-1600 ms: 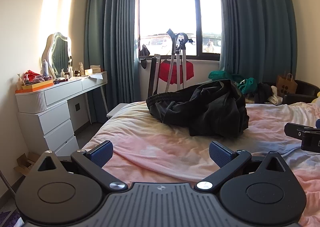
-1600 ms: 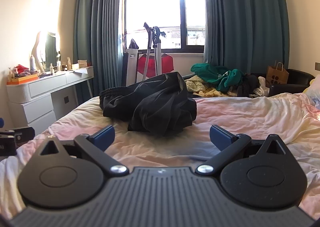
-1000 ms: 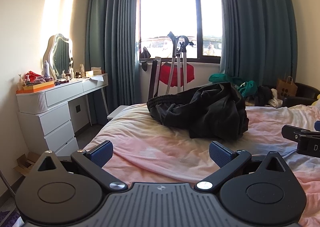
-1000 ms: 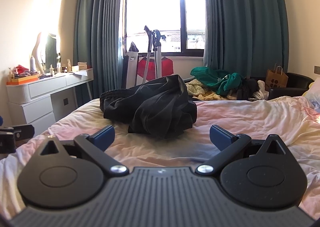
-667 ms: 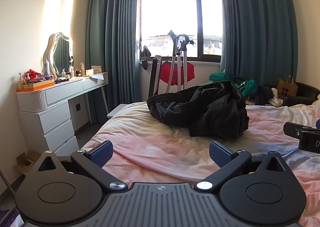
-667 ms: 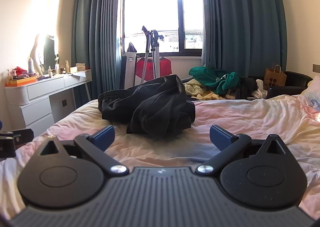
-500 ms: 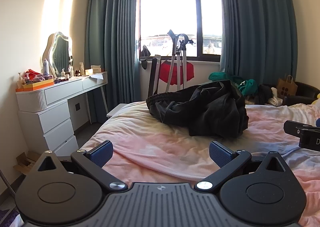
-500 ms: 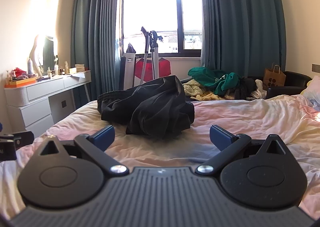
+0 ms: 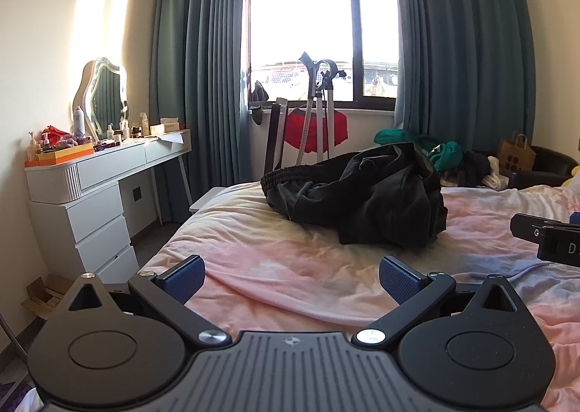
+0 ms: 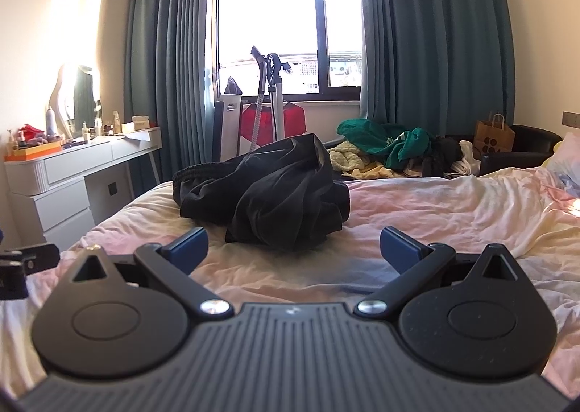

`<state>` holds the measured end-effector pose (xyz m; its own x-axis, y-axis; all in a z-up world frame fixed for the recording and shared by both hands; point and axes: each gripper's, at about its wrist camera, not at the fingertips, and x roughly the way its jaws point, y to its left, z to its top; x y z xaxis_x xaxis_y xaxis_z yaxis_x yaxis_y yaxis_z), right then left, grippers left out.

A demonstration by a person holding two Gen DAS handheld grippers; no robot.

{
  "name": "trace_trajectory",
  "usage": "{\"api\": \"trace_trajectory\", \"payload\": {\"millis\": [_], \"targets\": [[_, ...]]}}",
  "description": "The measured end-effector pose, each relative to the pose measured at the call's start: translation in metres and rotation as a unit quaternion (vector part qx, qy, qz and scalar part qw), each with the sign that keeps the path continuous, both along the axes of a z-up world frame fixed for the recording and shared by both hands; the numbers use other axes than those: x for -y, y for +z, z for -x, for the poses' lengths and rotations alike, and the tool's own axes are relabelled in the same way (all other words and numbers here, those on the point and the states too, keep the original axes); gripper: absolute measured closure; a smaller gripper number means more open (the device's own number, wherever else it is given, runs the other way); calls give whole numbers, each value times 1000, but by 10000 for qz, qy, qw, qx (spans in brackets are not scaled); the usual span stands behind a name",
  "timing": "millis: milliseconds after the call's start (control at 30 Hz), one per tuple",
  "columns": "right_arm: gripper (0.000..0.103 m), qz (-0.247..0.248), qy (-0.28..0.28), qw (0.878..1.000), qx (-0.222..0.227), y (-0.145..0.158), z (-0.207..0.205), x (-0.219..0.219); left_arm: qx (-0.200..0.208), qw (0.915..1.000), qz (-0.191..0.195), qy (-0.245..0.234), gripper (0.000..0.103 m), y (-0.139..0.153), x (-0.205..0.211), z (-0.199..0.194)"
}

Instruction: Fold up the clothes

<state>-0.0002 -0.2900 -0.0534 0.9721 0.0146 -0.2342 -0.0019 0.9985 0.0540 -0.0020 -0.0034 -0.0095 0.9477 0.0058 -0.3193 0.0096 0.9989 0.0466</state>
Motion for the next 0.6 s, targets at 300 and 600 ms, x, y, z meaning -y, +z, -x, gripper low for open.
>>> {"api": "trace_trajectory", "payload": {"millis": [300,600], "targets": [[0,-106,-114,9999,-72,-1,-2,9,-200,9998,18,-15,0,-4,5,-25],[0,-799,-607,9946,-262,-9,-13,45,-688,9885,761,-1115,1,36,56,-173]]}}
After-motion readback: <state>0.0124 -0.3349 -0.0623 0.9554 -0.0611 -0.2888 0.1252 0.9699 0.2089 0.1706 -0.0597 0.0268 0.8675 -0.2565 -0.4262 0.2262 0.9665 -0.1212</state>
